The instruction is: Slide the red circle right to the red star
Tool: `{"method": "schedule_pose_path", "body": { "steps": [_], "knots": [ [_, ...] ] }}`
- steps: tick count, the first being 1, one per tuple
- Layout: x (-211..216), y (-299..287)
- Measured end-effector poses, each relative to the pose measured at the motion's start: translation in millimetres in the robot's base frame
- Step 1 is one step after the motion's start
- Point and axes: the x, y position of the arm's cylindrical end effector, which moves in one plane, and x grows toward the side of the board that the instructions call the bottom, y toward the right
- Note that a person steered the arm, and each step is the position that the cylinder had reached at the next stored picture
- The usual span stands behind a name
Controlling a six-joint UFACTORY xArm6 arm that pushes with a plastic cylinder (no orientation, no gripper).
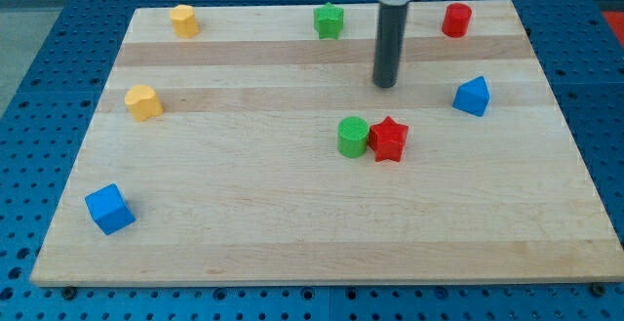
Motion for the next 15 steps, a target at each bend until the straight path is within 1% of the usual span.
{"method": "schedule_pose_path", "body": {
  "steps": [2,3,4,5,6,9,10,12,14,15],
  "knots": [
    [-48.5,74.0],
    [-56.0,116.3],
    [-77.5,152.2],
    [-110.1,154.6],
    [-123.7,142.8],
    [-111.0,82.9],
    [-97.5,56.9],
    [-53.8,15.3],
    [-43.2,-44.0],
    [-27.6,-48.0]
  ]
}}
